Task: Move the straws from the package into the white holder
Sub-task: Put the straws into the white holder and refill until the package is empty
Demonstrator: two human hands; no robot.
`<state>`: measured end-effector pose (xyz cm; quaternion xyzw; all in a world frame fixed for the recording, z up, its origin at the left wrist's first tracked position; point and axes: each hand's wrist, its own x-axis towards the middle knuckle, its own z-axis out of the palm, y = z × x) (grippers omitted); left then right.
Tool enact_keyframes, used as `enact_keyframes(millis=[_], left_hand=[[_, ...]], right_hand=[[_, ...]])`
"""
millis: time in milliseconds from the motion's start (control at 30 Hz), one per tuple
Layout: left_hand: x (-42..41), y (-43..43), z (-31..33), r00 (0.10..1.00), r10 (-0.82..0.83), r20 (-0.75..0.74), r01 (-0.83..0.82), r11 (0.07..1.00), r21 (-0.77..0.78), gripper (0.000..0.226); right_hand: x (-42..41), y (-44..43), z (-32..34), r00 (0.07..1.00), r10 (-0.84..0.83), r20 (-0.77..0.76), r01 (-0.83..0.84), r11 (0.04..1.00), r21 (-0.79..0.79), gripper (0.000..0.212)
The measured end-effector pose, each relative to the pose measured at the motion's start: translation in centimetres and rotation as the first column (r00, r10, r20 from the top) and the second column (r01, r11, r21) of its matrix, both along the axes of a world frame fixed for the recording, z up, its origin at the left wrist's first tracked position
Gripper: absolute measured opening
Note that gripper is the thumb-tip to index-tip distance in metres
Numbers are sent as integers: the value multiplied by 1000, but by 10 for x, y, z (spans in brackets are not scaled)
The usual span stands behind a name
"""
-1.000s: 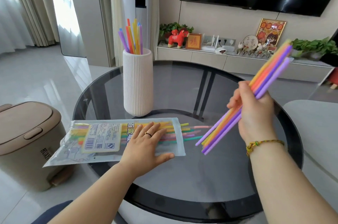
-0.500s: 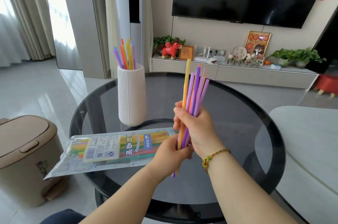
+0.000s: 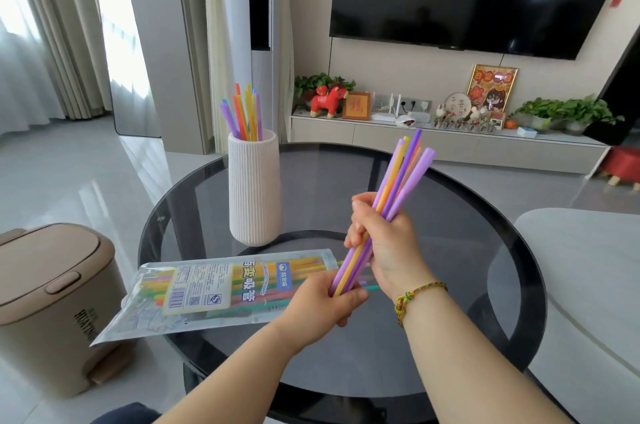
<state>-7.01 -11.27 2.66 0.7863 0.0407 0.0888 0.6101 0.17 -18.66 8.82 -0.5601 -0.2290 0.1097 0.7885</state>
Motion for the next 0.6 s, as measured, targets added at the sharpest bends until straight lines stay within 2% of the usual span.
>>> enact_keyframes(millis=[67, 133, 267, 333, 433, 533, 600], left_hand=[[-2, 8, 6, 1000, -5, 12, 5, 1000, 1, 23], [-3, 17, 11, 1000, -2, -7, 2, 1000, -11, 24], [-2, 37, 23, 1000, 1, -10, -2, 997, -71, 27], [-1, 52, 33, 1000, 3, 1, -3, 997, -82, 22], [-2, 80, 46, 1000, 31, -3, -31, 999, -14, 11], [-3, 111, 58, 999, 53, -5, -53, 998, -23, 27], [1, 134, 69, 986, 162, 34, -160, 985, -65, 31]], right_hand=[[4, 3, 13, 999, -4, -42, 8, 996, 92, 24], [7, 8, 23, 997, 37, -61, -29, 992, 120, 24], [2, 27, 32, 973, 228, -34, -227, 974, 25, 23], [0, 42, 38, 963, 267, -28, -266, 964, 25, 24], [6, 65, 57, 978, 211, -1, -210, 976, 52, 24], [23, 81, 83, 996, 80, 25, -82, 989, 119, 26], [37, 90, 101, 999, -5, 36, -1, 986, 167, 26]])
